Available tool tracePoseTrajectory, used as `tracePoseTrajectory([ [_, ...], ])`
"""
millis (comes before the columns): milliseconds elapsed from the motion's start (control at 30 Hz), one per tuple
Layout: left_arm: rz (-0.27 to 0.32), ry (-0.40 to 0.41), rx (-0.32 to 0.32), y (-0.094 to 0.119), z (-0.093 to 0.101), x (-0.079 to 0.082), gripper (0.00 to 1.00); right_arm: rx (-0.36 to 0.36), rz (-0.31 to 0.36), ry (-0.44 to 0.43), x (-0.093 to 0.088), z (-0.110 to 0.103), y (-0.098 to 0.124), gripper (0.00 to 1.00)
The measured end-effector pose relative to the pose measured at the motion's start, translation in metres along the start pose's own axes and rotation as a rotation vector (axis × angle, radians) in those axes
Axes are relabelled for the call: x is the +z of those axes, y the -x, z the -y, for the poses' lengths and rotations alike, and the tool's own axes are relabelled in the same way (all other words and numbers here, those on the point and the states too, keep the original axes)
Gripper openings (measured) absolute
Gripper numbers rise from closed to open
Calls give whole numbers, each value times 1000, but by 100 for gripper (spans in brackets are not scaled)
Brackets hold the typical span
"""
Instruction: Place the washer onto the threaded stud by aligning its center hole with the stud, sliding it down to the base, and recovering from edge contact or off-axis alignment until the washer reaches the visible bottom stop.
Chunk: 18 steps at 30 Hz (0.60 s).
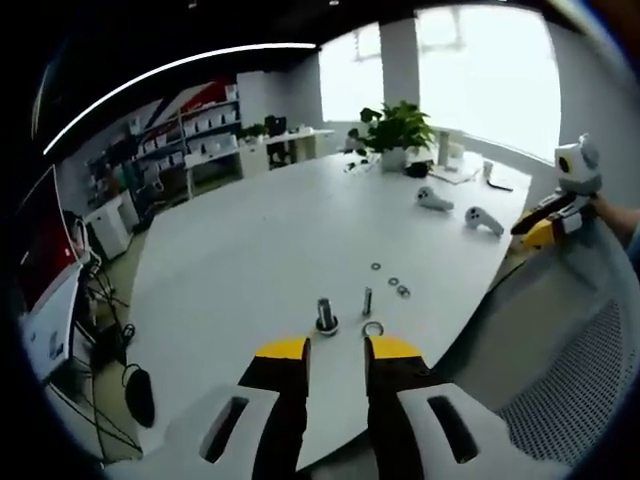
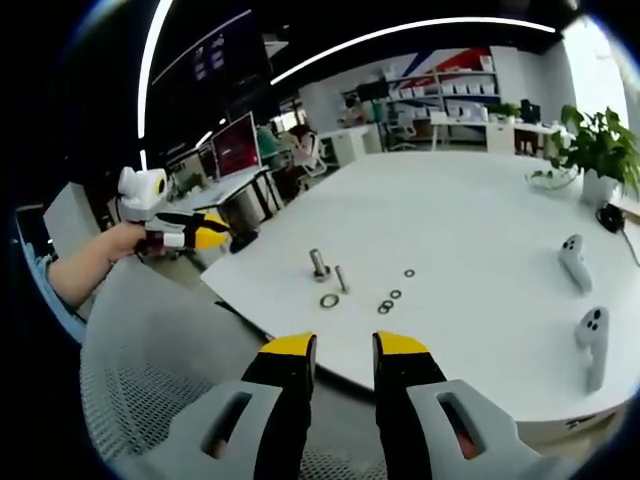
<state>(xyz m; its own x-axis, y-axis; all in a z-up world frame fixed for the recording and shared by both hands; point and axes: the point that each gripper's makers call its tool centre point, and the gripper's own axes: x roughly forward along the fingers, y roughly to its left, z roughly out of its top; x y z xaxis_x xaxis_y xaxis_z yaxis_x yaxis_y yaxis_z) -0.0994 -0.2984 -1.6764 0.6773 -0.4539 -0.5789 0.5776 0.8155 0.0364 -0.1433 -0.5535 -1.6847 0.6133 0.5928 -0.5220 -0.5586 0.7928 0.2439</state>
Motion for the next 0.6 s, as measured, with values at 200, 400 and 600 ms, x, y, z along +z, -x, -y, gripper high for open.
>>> tracePoseTrajectory([
  [200,-32,-10,-54,-5,11,-4,18,-4,6,-2,1,1,0,25],
  [400,-58,-25,-66,-7,15,-8,18,-13,26,-5,4,2,1,25],
  [600,-88,-65,-77,-8,22,-13,17,-17,35,-10,4,3,1,25],
])
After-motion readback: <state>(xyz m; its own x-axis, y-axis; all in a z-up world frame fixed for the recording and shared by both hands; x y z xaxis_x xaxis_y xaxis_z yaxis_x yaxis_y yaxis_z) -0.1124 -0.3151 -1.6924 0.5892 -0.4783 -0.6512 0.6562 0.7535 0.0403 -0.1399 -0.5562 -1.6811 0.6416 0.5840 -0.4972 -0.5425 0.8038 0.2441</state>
